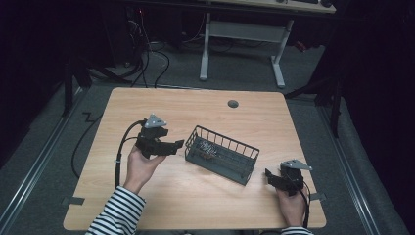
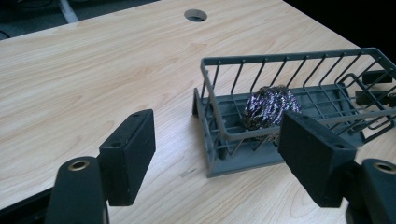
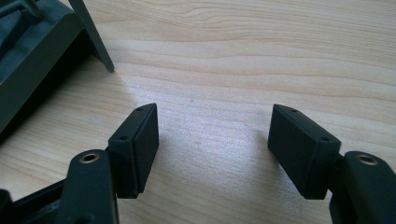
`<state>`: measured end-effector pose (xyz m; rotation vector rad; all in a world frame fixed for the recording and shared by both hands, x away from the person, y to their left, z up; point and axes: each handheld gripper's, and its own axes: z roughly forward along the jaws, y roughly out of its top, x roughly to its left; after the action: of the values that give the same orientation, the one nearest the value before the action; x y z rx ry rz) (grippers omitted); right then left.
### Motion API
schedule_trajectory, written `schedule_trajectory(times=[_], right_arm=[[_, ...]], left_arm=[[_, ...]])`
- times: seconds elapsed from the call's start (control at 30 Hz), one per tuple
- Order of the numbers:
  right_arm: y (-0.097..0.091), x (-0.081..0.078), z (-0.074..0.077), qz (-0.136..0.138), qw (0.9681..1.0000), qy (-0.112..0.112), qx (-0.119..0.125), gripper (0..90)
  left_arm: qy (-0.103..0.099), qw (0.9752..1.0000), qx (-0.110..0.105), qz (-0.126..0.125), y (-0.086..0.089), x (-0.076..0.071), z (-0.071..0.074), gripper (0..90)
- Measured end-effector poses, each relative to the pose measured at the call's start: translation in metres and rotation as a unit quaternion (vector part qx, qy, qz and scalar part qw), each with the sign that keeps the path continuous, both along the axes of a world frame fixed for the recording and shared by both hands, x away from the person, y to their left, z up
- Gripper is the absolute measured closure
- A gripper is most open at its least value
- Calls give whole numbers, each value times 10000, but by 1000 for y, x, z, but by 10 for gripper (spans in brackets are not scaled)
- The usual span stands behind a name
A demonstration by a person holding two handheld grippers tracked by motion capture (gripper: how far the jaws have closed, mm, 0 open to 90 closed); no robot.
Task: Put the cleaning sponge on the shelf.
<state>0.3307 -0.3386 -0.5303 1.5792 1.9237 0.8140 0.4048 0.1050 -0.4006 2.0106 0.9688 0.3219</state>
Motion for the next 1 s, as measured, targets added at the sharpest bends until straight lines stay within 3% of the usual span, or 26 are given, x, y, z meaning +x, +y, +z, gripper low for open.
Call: schedule_trajectory(times=[1.0], right_arm=[[0, 0, 0, 13, 10000, -5, -12, 337]], left_arm=[[102, 9984, -124, 544, 56, -28, -22, 281]])
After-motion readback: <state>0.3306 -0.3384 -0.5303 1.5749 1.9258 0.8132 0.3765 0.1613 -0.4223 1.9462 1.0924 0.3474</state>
